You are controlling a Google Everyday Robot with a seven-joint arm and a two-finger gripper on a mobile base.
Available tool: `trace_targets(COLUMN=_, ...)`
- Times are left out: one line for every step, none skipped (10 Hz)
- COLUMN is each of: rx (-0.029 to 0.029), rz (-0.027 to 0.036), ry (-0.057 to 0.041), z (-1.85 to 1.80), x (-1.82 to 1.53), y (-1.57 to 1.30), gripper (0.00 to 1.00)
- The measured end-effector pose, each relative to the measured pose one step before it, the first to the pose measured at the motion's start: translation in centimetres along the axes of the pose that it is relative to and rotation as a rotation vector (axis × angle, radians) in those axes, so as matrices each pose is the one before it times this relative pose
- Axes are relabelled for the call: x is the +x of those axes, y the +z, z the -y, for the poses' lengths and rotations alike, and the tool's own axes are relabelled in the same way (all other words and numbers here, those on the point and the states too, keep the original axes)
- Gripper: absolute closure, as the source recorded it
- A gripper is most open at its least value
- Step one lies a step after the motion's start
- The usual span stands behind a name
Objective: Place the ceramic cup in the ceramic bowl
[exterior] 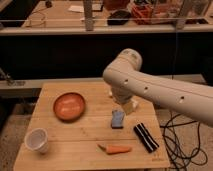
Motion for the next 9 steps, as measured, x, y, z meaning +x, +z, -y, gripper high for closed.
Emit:
trace_targets(rx=0.00969, rz=-0.00031, ry=-0.05519, z=1.143, x=-1.760, y=-0.229, gripper=0.20)
trace_targets(rx=0.00478, rz=0.00251, ry=-0.03419, z=1.057, x=-1.328, y=-0.129, gripper=0.20)
trace_targets(rx=0.00631, rz=-0.00002, ry=-0.02810, z=1.275, x=-1.137, y=-0.099, gripper=0.20)
trace_targets(rx=0.01889, rz=0.00800, ry=-0.04485, z=1.680, x=-1.243, y=-0.254, gripper=0.20)
trace_targets(rx=0.00784, rz=0.01666, ry=-0.02946, z=0.927, x=-0.832, y=-0.274, gripper=0.20)
trace_targets(rx=0.00182, rz=0.01058, ry=-0.00805, z=0.251, x=-0.628, y=-0.161, gripper=0.20)
trace_targets(rx=0.00894, rz=0.02333, ry=-0.03087, z=1.114, x=-2.370, y=-0.275, gripper=0.20)
trace_targets(rx=0.00590, rz=0.01189, ry=-0.01869, z=0.956, x=-1.548, y=0.059, gripper=0.20)
trace_targets(rx=0.00369, rz=0.01280, ry=-0.01993, z=1.175, x=-1.704, y=0.082, gripper=0.20)
